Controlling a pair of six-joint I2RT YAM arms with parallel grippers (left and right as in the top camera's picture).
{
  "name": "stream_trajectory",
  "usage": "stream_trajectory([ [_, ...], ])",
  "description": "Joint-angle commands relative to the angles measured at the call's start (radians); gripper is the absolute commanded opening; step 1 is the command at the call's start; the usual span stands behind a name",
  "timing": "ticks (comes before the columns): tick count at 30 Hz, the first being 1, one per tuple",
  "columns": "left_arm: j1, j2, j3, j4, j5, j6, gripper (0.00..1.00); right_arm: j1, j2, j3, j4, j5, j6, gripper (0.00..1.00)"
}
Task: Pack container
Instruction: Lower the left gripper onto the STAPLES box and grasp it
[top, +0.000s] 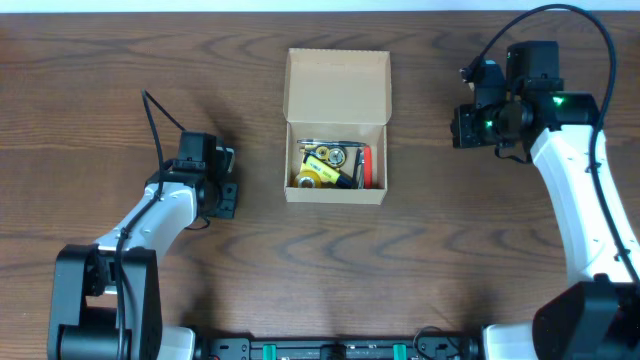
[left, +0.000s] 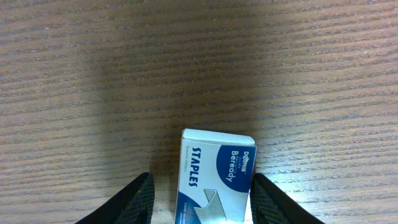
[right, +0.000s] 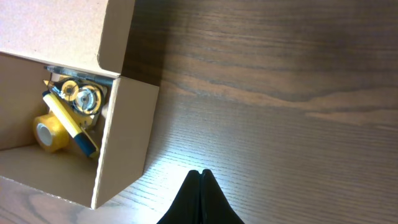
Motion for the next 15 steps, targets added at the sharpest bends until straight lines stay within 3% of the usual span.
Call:
stream_trajectory([
  [1, 0.003, 0.000, -0.012, 0.010, -0.011, -0.006, 0.50, -0.009, -0.016, 0.016, 0.000, -0.008, 0.006, 0.01],
  [15, 0.003, 0.032, -0.013, 0.026, -0.040, -0.003, 0.52, -0.009, -0.016, 0.016, 0.008, -0.007, 0.006, 0.02],
])
